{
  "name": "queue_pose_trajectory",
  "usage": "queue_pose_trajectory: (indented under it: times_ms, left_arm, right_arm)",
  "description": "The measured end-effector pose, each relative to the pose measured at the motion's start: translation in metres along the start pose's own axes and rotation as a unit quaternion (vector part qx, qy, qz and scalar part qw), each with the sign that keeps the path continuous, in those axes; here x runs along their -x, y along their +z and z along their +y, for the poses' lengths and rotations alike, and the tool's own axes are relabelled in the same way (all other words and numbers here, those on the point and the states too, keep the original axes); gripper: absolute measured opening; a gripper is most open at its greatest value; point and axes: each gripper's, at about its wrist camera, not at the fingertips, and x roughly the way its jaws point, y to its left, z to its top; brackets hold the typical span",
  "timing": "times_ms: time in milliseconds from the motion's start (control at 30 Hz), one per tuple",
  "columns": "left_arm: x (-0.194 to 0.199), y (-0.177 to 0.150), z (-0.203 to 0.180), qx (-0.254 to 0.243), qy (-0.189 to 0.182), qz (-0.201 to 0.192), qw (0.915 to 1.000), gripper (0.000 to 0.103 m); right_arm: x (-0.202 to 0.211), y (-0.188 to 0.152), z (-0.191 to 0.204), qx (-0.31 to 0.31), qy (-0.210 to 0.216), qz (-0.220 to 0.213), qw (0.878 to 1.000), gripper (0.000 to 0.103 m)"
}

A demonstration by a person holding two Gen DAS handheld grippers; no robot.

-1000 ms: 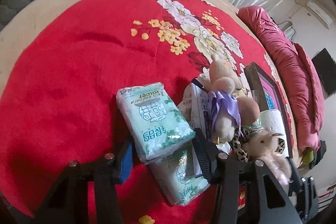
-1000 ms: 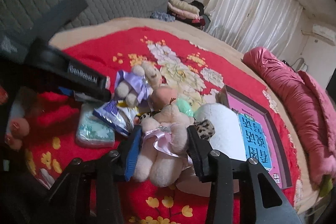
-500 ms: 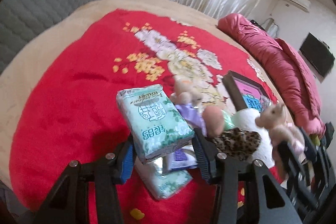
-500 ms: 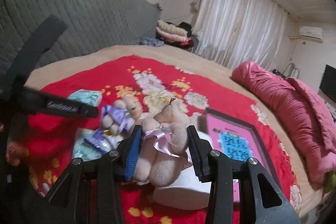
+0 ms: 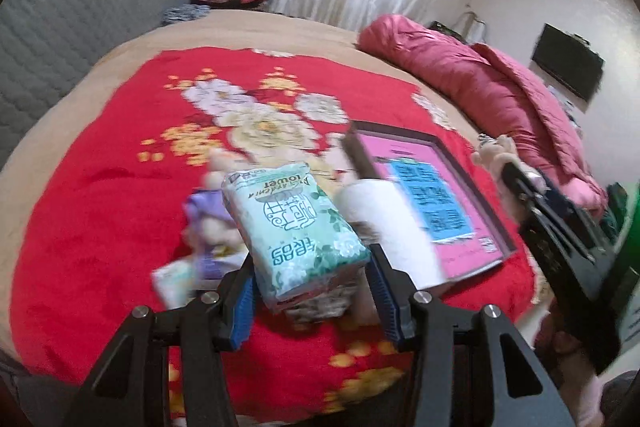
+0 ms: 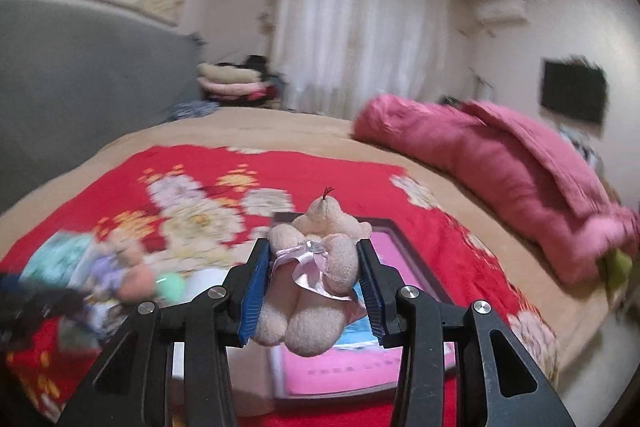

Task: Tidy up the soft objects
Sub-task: 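Carry the tissue pack with the left tool while the right carries the bear to the tray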

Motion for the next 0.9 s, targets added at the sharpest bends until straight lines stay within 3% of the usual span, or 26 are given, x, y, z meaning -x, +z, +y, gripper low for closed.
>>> queue_pose_trajectory:
  times_ms: [233,500,900]
  left_arm:
    - [-0.027,0.015,-0.067,-0.03,-0.041,0.019,0.9985,0.051]
    - [-0.082,0.021,-0.125,-0.065,-0.051,0.069,0.9942,0.051]
    - [-0.126,0.021,-0.166,-0.136,-0.044,0.112,0.9834,0.051]
  right_arm:
    - [-0.023,-0.002,-0.063,-0.05,-0.062,0.02,0.997,0.044]
    - [-0.043,-0.016,-0.113,-0.125,-0.078,0.062,0.987,0.044]
    - [-0.048,-0.024,-0.129,-0.153,-0.08,0.07,0.982,0.044]
